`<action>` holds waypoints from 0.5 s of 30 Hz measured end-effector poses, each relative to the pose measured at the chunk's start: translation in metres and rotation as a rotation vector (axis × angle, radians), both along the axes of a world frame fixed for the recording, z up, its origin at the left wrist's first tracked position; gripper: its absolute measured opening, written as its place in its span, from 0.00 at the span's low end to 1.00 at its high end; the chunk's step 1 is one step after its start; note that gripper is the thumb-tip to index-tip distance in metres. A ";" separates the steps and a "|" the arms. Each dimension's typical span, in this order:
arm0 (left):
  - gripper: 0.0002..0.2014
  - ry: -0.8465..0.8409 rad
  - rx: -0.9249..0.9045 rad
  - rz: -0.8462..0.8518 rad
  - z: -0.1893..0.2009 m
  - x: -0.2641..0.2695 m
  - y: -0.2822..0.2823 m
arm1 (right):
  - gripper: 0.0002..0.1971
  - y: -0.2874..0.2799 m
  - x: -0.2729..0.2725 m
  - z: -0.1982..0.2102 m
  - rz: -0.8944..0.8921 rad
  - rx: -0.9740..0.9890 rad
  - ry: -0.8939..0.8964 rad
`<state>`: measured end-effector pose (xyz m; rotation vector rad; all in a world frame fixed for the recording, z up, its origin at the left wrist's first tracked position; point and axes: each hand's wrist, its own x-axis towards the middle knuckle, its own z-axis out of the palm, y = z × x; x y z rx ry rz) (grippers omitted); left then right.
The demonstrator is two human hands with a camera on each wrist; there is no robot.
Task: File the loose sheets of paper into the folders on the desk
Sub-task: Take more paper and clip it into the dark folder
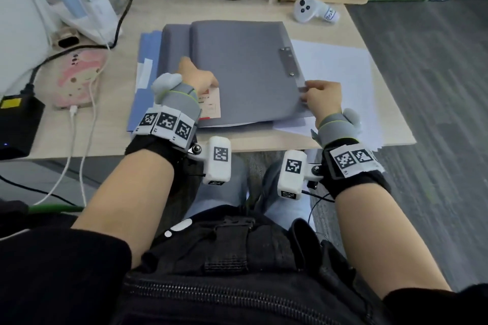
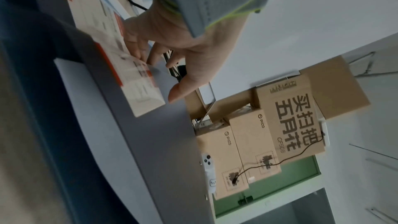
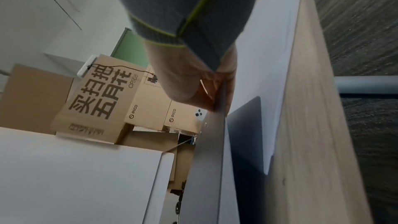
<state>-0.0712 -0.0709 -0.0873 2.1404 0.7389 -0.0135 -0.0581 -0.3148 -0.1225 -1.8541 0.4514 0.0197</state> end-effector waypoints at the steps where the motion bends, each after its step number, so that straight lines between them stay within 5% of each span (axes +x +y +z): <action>1: 0.37 -0.013 -0.021 0.007 -0.001 0.001 0.005 | 0.24 0.006 -0.004 0.006 0.020 -0.010 0.009; 11: 0.21 -0.103 0.070 0.250 -0.013 -0.013 0.078 | 0.19 0.052 -0.004 0.024 0.275 -0.220 0.058; 15: 0.18 0.033 0.154 0.237 -0.022 -0.026 0.106 | 0.17 0.064 0.002 0.026 0.314 -0.311 0.066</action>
